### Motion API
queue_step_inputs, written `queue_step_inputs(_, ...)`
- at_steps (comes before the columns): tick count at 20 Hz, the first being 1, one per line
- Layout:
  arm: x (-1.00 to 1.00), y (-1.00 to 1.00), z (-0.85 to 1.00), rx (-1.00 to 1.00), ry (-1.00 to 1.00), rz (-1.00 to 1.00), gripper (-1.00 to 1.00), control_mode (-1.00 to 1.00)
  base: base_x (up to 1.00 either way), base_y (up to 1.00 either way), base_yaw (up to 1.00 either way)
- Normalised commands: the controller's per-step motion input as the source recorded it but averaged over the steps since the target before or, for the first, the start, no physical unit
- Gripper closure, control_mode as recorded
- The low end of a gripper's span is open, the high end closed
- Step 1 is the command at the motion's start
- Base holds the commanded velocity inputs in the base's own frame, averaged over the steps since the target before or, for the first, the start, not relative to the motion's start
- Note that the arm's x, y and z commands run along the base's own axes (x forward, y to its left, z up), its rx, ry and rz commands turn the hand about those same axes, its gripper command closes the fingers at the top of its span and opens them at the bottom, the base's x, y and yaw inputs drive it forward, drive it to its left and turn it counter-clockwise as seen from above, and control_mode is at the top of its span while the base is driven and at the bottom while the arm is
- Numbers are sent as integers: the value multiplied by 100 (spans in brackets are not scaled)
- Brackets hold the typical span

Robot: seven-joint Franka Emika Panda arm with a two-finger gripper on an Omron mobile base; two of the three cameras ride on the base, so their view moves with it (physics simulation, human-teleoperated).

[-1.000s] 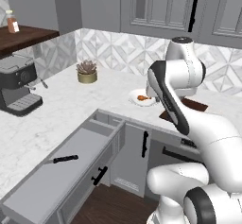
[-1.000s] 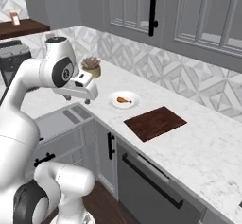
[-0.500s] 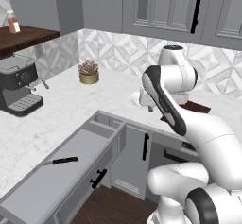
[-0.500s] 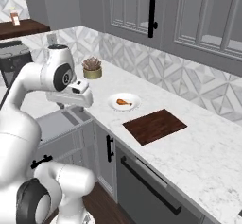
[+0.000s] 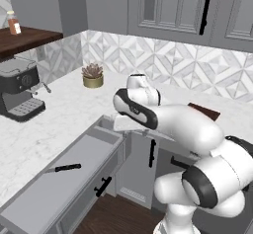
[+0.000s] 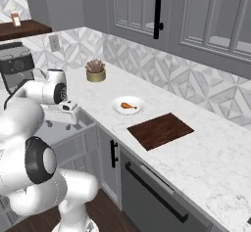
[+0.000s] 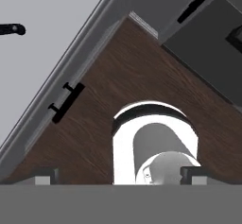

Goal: Pick up the knife from the drawer and place it on the cutting board. Then place the meat from the plate to the cutting board.

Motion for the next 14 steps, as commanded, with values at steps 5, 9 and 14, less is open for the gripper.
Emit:
queue_step_inputs(5,70,68,-75,-9,1,-8,-100,-100,0,0,0)
queue_step_inputs(9,46,28,-38,-5,-1,-7,-100,-100,0,0,0)
queue_step_inputs(14,41,34,-79,-4,0,-5,-100,-100,0,0,0)
